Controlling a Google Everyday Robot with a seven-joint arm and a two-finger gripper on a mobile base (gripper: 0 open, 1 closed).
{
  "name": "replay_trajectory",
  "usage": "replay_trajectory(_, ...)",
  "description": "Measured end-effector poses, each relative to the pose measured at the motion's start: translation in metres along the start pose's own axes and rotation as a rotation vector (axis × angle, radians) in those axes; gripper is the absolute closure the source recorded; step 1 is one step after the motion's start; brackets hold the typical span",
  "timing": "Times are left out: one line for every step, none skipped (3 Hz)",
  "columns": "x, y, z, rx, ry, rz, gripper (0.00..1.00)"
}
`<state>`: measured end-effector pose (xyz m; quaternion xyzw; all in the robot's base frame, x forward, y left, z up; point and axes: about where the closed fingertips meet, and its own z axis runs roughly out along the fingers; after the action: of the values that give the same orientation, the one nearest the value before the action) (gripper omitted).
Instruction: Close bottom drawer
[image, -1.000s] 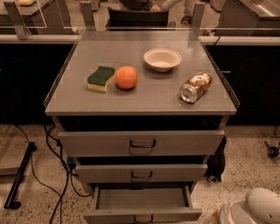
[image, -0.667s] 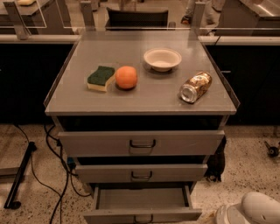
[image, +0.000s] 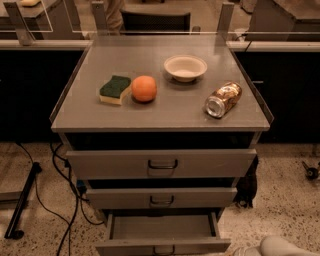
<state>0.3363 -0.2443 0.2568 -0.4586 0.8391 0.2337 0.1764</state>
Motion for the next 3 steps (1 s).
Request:
replay_trajectory(0.006,-0.005,0.009,0.007,-0.009,0.001,1.0)
replay_trajectory(0.012,-0.014,0.028,0.026,-0.032,-0.005,1.0)
replay_trajectory(0.014,-0.02,0.049,0.034,-0.065,-0.016,1.0)
